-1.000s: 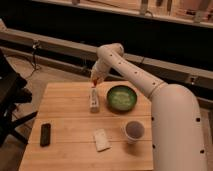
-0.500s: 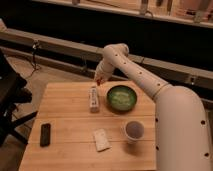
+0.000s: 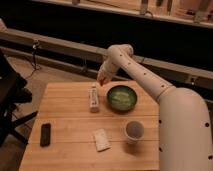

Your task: Place the pepper in the ceramic bowl

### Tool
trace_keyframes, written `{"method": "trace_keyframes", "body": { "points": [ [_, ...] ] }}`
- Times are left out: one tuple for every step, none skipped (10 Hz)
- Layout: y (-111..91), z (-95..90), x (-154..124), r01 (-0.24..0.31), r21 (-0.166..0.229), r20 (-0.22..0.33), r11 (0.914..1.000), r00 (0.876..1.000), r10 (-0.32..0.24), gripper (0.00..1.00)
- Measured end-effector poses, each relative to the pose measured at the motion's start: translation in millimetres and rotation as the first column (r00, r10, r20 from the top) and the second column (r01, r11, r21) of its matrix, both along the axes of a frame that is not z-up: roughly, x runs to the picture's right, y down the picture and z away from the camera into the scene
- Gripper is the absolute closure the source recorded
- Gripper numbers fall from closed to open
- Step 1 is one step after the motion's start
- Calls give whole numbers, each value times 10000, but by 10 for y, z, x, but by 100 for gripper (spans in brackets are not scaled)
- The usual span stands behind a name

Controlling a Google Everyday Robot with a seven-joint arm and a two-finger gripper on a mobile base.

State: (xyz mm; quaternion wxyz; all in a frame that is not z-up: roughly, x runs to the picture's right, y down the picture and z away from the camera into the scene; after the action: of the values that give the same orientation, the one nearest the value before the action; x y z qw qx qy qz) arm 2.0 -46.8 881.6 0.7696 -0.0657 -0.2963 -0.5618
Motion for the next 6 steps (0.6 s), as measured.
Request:
{"method": "trace_keyframes", "body": {
  "points": [
    [1, -1, 55, -103, -16, -32, 9999, 9999, 103, 92],
    [12, 6, 76, -173, -38, -53, 9998, 9998, 173, 92],
    [20, 7, 92, -255, -63, -43, 9997, 9997, 254, 92],
    [26, 11, 120, -304, -77, -61, 9995, 9995, 303, 92],
    [33, 16, 184, -416, -100, -100, 9991, 9991, 415, 92],
    [41, 21, 240, -512, -118, -137, 9986, 9986, 510, 92]
  ]
}}
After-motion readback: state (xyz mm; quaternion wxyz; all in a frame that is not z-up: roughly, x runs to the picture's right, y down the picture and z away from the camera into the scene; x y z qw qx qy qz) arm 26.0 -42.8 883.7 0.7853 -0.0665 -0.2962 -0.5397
